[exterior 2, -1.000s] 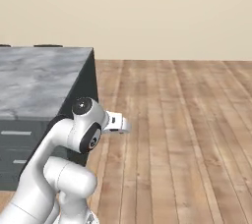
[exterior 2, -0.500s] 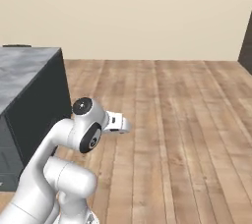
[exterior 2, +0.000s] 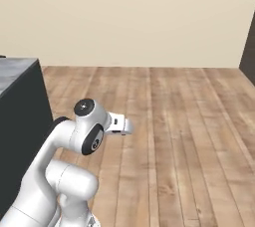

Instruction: Place the large bottle from the dining counter next to the other large bottle outside the sink, and place the small bottle from the dining counter next to the other small bottle inside the sink.

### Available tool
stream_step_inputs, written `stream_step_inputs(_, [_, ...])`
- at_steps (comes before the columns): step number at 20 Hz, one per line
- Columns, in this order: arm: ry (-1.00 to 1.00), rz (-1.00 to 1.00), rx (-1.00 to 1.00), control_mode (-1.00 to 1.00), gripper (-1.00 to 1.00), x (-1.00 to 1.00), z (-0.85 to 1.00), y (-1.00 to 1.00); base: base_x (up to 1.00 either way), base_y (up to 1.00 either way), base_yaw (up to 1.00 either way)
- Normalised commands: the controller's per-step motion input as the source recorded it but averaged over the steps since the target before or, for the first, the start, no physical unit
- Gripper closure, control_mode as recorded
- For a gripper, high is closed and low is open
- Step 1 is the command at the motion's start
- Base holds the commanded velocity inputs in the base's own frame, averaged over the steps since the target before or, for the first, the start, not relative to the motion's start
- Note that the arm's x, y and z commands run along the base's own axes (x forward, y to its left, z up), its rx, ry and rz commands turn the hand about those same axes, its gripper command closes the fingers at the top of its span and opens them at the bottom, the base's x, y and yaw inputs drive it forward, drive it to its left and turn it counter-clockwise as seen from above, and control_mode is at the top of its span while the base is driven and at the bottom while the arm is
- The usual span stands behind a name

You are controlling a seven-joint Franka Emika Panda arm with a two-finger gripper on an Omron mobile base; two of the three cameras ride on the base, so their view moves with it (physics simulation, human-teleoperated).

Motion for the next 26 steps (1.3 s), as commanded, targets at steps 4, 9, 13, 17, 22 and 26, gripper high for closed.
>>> stream_step_inputs(4, [0.00,0.00,0.00,1.00,-1.00,0.00,0.00,0.00,1.00,-0.04,0.00])
stream_step_inputs(9, [0.00,0.00,0.00,1.00,-1.00,0.00,0.00,0.00,1.00,0.00,0.00])
stream_step_inputs(13, [0.00,0.00,0.00,1.00,-1.00,0.00,0.00,0.00,1.00,0.00,0.00])
stream_step_inputs(17, [0.00,0.00,0.00,1.00,-1.00,0.00,0.00,0.00,1.00,0.00,0.00])
stream_step_inputs(22, [0.00,0.00,0.00,1.00,-1.00,0.00,0.00,0.00,1.00,0.00,0.00])
stream_step_inputs(26, [0.00,0.00,0.00,1.00,-1.00,0.00,0.00,0.00,1.00,0.00,0.00])
